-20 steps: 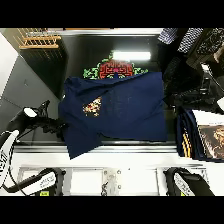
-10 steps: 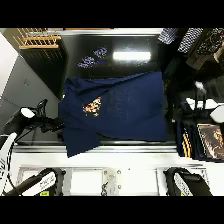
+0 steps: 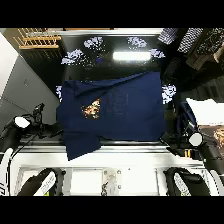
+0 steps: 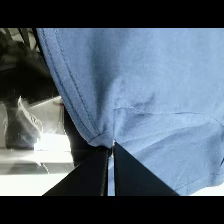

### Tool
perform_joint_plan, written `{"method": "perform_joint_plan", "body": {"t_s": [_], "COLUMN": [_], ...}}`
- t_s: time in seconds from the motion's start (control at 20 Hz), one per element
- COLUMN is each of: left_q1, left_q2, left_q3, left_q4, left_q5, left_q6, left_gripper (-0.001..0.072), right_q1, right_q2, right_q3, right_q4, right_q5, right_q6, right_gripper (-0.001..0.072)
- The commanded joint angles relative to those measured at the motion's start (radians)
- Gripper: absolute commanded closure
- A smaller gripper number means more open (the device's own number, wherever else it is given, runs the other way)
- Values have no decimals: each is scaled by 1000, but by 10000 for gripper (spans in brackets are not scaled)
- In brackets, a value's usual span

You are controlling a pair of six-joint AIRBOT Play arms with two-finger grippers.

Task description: Fold the clothes and pants, and hang the long-sleeved shirts on hangers.

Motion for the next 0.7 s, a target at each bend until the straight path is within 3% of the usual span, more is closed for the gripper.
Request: {"method": "perform_joint_plan", "body": {"t_s": [0.0,0.3,0.35,0.4,0.45,0.5,0.55,0.65], "left_q1": [1,1,1,1,1,1,2,2], "left_q2": [43,42,42,42,42,43,43,44], "left_q3": [-24,-23,-23,-23,-23,-23,-21,16], "left_q4": [-1,-2,-2,-2,-2,-2,-2,0], "left_q5": [0,-2,-2,-2,-2,1,3,0], "left_q6": [2,2,2,2,2,2,2,1], "left_gripper": [700,700,700,700,700,700,700,700], "right_q1": [1,2,2,2,2,2,2,2], "right_q2": [-20,-95,-103,-109,-116,-121,-122,-114], "right_q3": [-45,-44,-44,-44,-44,-44,-41,-8], "right_q4": [72,144,174,206,235,255,256,250], "right_q5": [-201,-297,-308,-315,-321,-324,-323,-311], "right_q6": [43,-75,-109,-159,-206,-236,-266,-337], "right_gripper": [125,128,208,402,494,518,709,701]}}
